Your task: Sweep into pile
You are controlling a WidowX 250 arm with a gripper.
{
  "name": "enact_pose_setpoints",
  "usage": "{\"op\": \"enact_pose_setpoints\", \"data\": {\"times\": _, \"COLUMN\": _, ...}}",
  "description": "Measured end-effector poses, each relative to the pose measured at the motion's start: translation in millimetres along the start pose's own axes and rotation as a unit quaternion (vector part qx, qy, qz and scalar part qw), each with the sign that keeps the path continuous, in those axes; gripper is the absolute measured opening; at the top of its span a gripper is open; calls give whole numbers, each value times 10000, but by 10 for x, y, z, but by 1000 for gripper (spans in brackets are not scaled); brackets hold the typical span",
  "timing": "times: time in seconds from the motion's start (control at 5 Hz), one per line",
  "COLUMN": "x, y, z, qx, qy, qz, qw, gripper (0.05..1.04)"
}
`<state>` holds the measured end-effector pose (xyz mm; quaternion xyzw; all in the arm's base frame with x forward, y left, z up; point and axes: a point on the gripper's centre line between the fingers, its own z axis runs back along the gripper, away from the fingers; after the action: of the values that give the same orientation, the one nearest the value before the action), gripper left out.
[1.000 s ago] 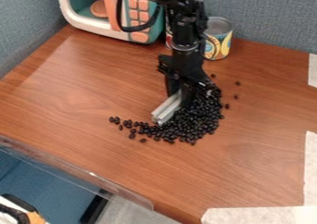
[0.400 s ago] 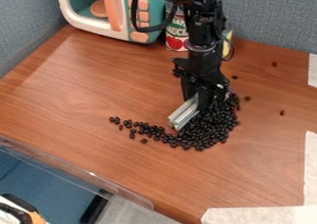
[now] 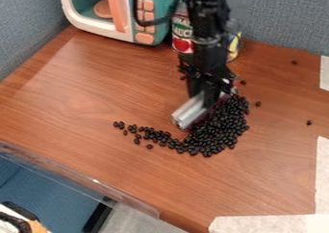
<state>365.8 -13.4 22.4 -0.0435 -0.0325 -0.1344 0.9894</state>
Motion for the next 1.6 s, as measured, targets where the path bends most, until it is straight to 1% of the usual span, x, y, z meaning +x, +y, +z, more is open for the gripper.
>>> {"op": "enact_pose_setpoints", "data": {"times": 0.2, "x": -151, "y": 381, "z": 95, "qx": 49, "qy": -75, "qz": 374, "qw": 9993, "gripper": 366}}
{"op": "enact_pose_setpoints", "data": {"times": 0.6, "x": -737, "y": 1146, "z": 37, "qx": 158, "qy": 29, "qz": 1030, "qw": 9945, "gripper": 366}}
{"op": "enact_pose_setpoints", "data": {"times": 0.8, "x": -941, "y": 1281, "z": 2, "qx": 241, "qy": 168, "qz": 1083, "qw": 9937, "gripper": 366}}
{"op": "enact_pose_setpoints", "data": {"times": 1.0, "x": -1029, "y": 1283, "z": -54, "qx": 354, "qy": 239, "qz": 1101, "qw": 9930, "gripper": 366}}
{"op": "enact_pose_setpoints", "data": {"times": 1.2, "x": -1015, "y": 1153, "z": -83, "qx": 627, "qy": 1, "qz": 1348, "qw": 9889, "gripper": 366}}
{"op": "enact_pose_setpoints", "data": {"times": 1.4, "x": -1087, "y": 988, "z": -97, "qx": 360, "qy": -36, "qz": 1631, "qw": 9860, "gripper": 366}}
{"op": "enact_pose_setpoints", "data": {"times": 1.6, "x": -1190, "y": 805, "z": -98, "qx": 64, "qy": -37, "qz": 1710, "qw": 9852, "gripper": 366}}
